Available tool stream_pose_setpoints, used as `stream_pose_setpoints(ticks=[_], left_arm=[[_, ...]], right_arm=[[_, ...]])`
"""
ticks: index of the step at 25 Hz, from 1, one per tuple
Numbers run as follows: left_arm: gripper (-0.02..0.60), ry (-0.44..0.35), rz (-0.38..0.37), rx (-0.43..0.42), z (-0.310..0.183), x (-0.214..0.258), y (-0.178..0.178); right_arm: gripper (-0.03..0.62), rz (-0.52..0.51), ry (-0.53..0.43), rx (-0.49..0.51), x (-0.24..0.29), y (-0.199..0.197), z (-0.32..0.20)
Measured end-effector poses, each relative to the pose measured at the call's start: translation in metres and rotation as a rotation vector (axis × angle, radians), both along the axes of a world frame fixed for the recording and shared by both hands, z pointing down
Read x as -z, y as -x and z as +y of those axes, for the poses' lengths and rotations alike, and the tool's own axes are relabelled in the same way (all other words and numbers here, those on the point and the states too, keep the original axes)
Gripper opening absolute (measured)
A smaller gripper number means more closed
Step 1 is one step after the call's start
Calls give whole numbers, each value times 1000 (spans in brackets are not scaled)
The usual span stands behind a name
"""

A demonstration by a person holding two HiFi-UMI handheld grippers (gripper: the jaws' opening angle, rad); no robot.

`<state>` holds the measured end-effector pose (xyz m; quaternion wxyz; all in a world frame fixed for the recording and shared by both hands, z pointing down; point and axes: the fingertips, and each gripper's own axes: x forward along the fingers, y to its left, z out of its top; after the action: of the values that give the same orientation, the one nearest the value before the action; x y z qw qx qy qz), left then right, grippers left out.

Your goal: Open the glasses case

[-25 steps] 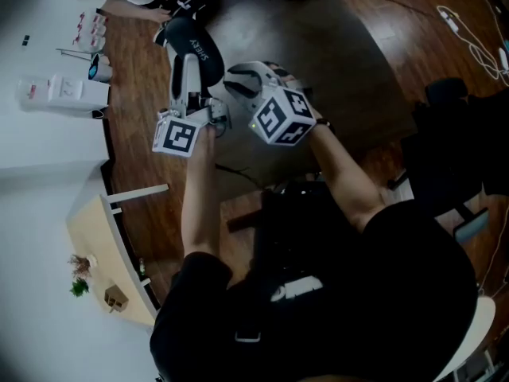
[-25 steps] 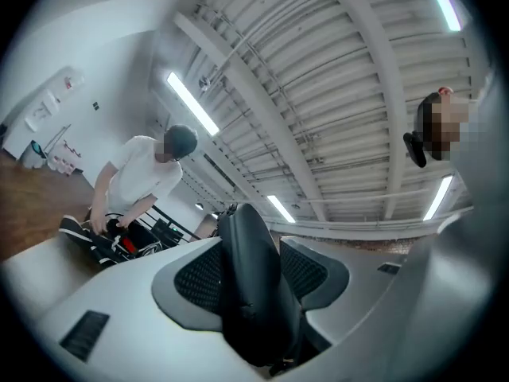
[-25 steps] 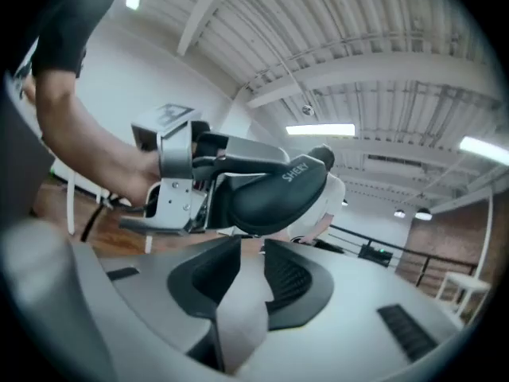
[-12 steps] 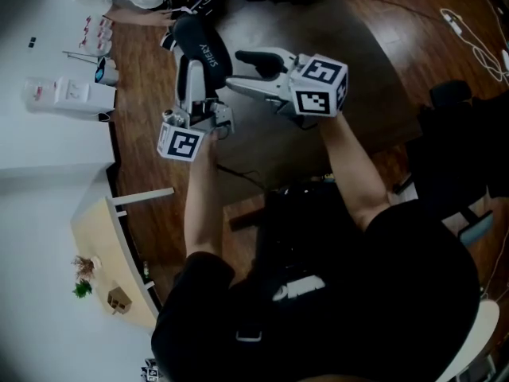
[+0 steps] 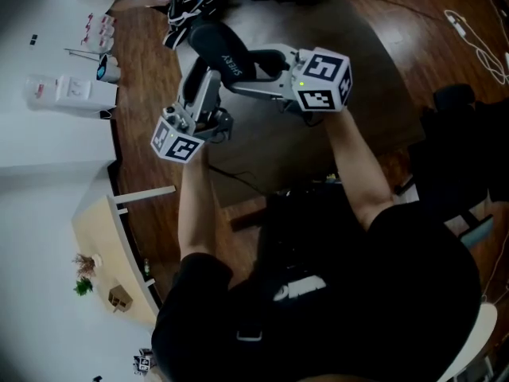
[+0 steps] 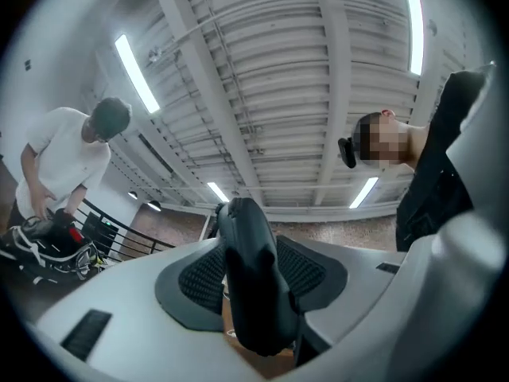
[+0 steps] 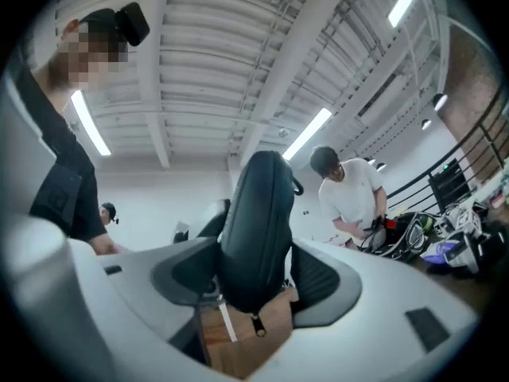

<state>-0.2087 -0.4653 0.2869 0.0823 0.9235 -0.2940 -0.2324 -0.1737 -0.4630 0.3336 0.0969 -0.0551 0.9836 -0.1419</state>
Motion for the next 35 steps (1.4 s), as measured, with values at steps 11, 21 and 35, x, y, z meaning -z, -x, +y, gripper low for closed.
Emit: stream_pose_setpoints(ticks=[11,21,35], left_arm=[[271,98,-262,-176,7,-16,-23],[252,173,-113,127,-28,6,21],[251,310,-339,97,-29,-37,-11]], right_arm=[[304,146,-79,130,-21,14,22],[284,527,-470,-276,-56,17,-3],[21,780,-670,-212,-94,33,14]])
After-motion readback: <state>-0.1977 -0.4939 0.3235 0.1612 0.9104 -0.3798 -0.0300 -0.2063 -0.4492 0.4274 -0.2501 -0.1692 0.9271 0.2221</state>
